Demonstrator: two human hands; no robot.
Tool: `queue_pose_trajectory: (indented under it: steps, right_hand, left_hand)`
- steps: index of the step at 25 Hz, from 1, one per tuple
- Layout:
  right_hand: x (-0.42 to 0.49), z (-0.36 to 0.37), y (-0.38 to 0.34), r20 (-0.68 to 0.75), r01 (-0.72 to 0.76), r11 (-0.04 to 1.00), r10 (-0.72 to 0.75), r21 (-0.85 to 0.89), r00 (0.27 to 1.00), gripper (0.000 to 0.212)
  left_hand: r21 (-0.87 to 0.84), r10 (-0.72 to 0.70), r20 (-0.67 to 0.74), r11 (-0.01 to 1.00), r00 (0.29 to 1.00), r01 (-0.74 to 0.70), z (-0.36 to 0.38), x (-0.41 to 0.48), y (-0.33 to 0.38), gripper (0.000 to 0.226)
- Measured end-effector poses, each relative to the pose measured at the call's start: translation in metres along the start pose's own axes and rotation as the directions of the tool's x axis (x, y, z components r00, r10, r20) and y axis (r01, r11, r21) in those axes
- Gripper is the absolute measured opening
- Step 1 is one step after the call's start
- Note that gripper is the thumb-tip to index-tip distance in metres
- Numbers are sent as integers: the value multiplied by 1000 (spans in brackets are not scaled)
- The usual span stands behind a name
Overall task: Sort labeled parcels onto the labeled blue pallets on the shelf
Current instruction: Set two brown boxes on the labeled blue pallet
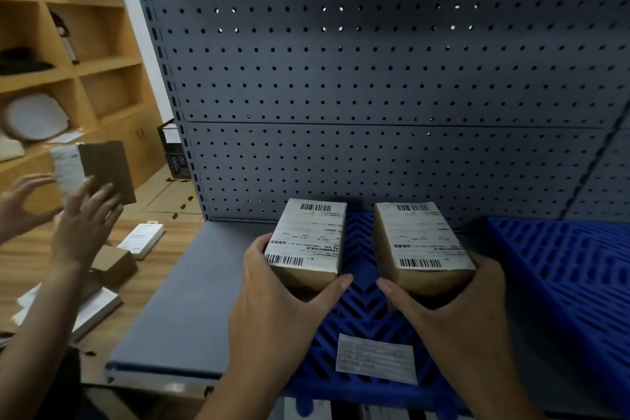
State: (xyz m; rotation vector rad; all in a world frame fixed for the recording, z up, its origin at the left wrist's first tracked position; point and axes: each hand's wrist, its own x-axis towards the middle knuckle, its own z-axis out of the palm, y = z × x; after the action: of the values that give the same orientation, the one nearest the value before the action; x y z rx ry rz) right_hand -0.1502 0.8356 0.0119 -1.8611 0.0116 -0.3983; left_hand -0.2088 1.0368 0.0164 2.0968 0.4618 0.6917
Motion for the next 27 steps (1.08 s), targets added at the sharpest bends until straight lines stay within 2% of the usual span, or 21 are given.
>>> queue_pose_trajectory:
  steps: [5, 15, 17, 19, 21, 23, 27]
  right_hand:
    - [1, -3, 6, 9, 15, 999, -16, 40, 1000, 107]
    - [-6, -1, 6, 14, 29, 1000, -29, 4, 999, 106]
    - [-6, -2, 6, 19, 29, 1000, -29, 10, 999, 107]
    - [-7, -3, 6, 20, 30, 999, -30, -10, 999, 115]
    - [-8, -6, 5, 42, 19, 999, -17, -35, 999, 138]
    - [-10, -10, 4, 73, 4, 999, -2, -37, 997, 149]
    - [-19, -22, 5, 52, -14, 1000, 15, -27, 999, 129]
  left_hand:
    - [-23, -2, -24, 1000, 1000, 1, 5, -8, 4, 112]
    - [-30, -7, -44, 1000, 999, 5, 11, -14, 11, 114]
    - [-23, -7, -29, 1000, 1000, 7, 11, -15, 11, 121]
    - [-21, -13, -4, 1000, 1000, 13, 9, -15, 10, 136]
    - [-55, -12, 25, 998, 1000, 13, 6, -14, 9, 149]
    - [-102, -10, 36, 995, 999, 13, 3, -14, 8, 152]
    - [-152, -2, 42, 988, 999, 8, -4, -13, 0, 135]
